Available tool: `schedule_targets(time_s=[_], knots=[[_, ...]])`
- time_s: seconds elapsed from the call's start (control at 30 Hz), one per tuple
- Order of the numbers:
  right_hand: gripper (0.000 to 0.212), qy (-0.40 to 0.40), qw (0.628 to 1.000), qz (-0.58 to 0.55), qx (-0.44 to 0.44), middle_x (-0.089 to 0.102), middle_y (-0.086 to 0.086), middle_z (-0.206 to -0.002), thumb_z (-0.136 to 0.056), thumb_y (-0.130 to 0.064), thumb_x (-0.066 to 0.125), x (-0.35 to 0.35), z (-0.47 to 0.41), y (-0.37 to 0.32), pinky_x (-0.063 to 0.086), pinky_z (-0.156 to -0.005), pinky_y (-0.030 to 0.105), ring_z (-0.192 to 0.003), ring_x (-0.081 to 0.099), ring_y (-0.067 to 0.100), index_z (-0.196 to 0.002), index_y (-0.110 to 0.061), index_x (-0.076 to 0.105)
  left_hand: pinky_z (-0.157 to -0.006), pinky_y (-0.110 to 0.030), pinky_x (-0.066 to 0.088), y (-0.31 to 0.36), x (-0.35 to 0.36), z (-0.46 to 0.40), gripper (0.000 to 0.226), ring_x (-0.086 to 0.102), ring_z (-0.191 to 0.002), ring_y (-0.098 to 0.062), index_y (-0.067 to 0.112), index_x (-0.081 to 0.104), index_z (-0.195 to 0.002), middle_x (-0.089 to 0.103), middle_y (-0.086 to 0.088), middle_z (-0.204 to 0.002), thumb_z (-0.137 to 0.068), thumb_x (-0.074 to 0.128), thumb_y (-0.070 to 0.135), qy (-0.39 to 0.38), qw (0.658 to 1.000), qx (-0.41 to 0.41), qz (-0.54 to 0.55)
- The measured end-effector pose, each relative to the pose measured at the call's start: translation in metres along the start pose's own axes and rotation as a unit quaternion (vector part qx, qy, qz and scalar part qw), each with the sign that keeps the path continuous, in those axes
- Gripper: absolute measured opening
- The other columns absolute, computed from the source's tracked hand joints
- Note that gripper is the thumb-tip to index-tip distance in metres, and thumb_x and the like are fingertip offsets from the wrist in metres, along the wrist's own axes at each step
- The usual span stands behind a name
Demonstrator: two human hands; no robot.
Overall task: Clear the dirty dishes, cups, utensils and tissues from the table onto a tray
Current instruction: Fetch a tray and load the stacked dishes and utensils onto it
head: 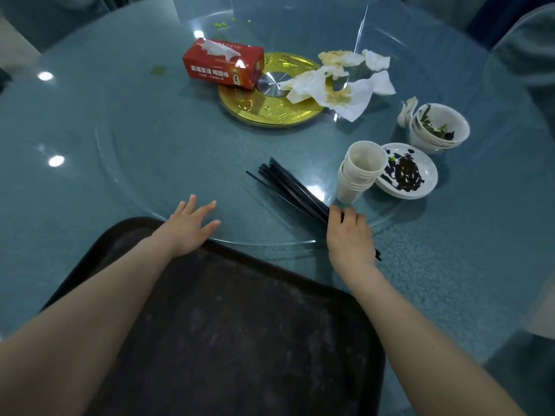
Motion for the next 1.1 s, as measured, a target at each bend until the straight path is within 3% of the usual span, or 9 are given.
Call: schedule_targets(time_s=[0.23,0.43,0.57,0.63,0.7,0.77,0.93,1.1], knots=[[0.055,-0.02,0.999,0.027,-0.028,0.049,0.02,-0.127,-0.086,-0.004,0.051,-0.002,0.005,-0.011,0.044,-0.089,0.037,-0.109,0.05,0.034,-0.138,-0.003,0.033,-0.117,-0.037,0.015,-0.003,-0.007,0.023,0.061,0.013,-0.147,-0.022,0.013,0.027,-0.149,0.015,-0.013,-0.159,-0.097,0.046,0.04,0.094,0.989,-0.026,0.108],[0.033,-0.022,0.999,0.012,-0.037,0.057,0.012,-0.11,-0.08,-0.001,0.054,-0.007,0.029,-0.031,0.043,-0.077,0.033,-0.097,0.054,0.029,-0.112,-0.007,0.048,-0.109,-0.044,0.035,-0.015,0.006,0.08,0.076,0.04,-0.134,-0.027,0.02,0.01,-0.152,0.027,-0.003,-0.156,-0.093,0.056,0.032,0.161,0.971,-0.012,0.176],[0.027,-0.003,0.999,0.009,-0.048,0.057,0.012,-0.105,-0.08,0.001,0.053,-0.012,0.05,-0.037,0.041,-0.073,0.033,-0.092,0.053,0.029,-0.106,-0.007,0.05,-0.107,-0.043,0.038,-0.028,0.019,0.101,0.076,0.043,-0.132,-0.029,0.02,0.012,-0.152,0.026,-0.003,-0.156,-0.092,0.058,0.028,0.173,0.962,-0.019,0.212],[0.027,0.002,0.999,-0.002,-0.05,0.056,0.012,-0.105,-0.08,0.001,0.051,-0.016,0.068,-0.041,0.037,-0.072,0.033,-0.093,0.052,0.029,-0.106,-0.007,0.05,-0.112,-0.038,0.031,-0.035,0.025,0.111,0.076,0.036,-0.137,-0.025,0.018,0.013,-0.152,0.024,-0.003,-0.157,-0.092,0.059,0.027,0.175,0.958,-0.013,0.225],[0.027,-0.01,0.999,-0.018,-0.05,0.055,0.011,-0.106,-0.082,-0.001,0.05,-0.015,0.093,-0.047,0.033,-0.071,0.032,-0.094,0.05,0.029,-0.108,-0.009,0.049,-0.115,-0.032,0.022,-0.04,0.035,0.122,0.076,0.024,-0.143,-0.019,0.015,0.014,-0.152,0.021,-0.003,-0.158,-0.092,0.059,0.026,0.163,0.961,-0.003,0.225],[0.029,-0.039,0.997,-0.029,-0.054,0.054,0.009,-0.11,-0.084,-0.004,0.05,-0.008,0.117,-0.055,0.038,-0.075,0.033,-0.099,0.05,0.028,-0.112,-0.011,0.048,-0.117,-0.031,0.015,-0.045,0.047,0.132,0.078,0.013,-0.146,-0.02,0.013,0.013,-0.152,0.015,-0.006,-0.16,-0.092,0.06,0.027,0.135,0.968,0.002,0.213],[0.038,-0.105,0.993,-0.061,-0.001,0.055,0.004,-0.113,-0.081,-0.013,0.06,0.012,0.153,-0.064,0.043,-0.079,0.033,-0.104,0.051,0.025,-0.116,-0.018,0.047,-0.112,-0.06,0.014,-0.069,0.083,0.15,0.106,-0.003,-0.147,-0.03,0.019,-0.001,-0.153,-0.008,-0.002,-0.161,-0.079,0.063,0.06,-0.022,0.993,-0.054,0.098],[0.057,-0.067,0.994,-0.077,0.034,0.051,0.002,-0.125,-0.082,-0.035,0.066,0.012,0.168,-0.058,0.04,-0.094,0.039,-0.116,0.046,0.024,-0.133,-0.025,0.044,-0.111,-0.063,0.013,-0.078,0.091,0.154,0.124,-0.012,-0.146,-0.027,0.017,-0.01,-0.152,-0.022,-0.001,-0.158,-0.069,0.072,0.061,-0.069,0.997,-0.031,0.03]])
Point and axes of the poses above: each hand's wrist, its own z-axis away from the middle knuckle, its own x-axis out of the palm, y = z × x, the point moved 5 cm from there along -z, towards the middle knuckle
